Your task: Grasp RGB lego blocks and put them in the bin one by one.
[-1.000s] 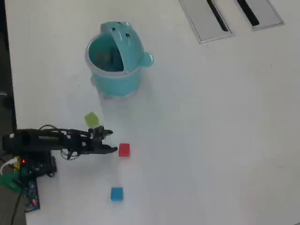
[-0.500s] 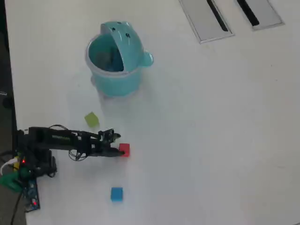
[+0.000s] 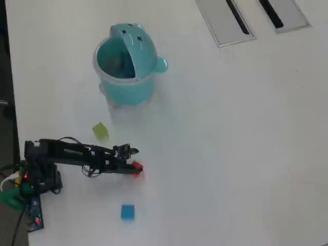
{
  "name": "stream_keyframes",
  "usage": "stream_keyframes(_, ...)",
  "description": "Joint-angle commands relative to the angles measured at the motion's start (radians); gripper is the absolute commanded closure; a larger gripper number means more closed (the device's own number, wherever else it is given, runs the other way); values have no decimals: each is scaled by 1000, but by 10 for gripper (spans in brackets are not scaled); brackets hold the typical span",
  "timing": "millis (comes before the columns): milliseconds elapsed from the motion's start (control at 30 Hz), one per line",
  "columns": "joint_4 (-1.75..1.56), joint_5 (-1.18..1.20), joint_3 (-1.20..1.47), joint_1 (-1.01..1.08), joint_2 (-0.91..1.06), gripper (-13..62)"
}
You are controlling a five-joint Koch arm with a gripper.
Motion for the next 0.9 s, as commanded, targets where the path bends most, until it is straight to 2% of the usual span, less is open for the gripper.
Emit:
stream_keyframes(0,3,-2,-44,-5,5,163)
stream_keyframes(500,83,-67,-54,-15,225,163)
stream_keyframes(867,146,-175,0,109,247,163)
